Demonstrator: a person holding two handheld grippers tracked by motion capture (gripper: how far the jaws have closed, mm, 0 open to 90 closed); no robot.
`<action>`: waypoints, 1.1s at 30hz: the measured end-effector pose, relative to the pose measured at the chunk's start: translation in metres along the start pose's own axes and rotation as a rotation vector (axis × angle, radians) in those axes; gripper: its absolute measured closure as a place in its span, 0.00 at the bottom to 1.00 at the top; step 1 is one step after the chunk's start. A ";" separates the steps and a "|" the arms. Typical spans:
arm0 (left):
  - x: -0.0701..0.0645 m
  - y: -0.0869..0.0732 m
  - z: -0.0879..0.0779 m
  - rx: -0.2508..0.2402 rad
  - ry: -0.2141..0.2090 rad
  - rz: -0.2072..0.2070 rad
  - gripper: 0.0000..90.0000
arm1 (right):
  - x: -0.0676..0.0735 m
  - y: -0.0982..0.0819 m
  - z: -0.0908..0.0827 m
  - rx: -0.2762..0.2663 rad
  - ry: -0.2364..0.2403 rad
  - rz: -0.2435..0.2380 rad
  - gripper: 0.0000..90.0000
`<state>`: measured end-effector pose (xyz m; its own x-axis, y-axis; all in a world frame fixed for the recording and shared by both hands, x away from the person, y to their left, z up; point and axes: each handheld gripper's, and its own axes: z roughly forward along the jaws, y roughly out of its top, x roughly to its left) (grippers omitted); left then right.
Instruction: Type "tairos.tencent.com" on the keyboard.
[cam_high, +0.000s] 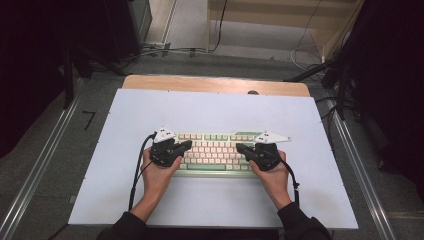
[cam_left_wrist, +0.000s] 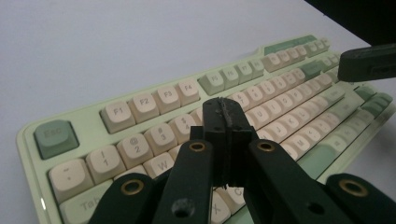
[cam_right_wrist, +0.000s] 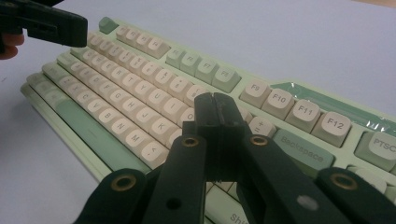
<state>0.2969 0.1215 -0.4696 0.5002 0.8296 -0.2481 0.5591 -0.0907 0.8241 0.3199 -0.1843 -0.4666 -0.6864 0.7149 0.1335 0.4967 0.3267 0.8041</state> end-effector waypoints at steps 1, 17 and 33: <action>-0.001 0.001 0.002 0.006 -0.003 0.008 1.00 | 0.000 0.000 0.002 -0.001 0.000 0.001 0.98; -0.014 0.001 0.024 0.048 -0.029 0.044 1.00 | 0.005 0.004 0.012 0.011 0.014 -0.017 0.98; -0.014 -0.003 0.036 0.065 -0.017 0.052 1.00 | 0.007 0.005 0.016 0.019 0.023 -0.021 0.98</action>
<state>0.3121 0.0907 -0.4865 0.5403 0.8136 -0.2147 0.5734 -0.1693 0.8016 0.3259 -0.1675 -0.4707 -0.7089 0.6932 0.1300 0.4917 0.3536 0.7957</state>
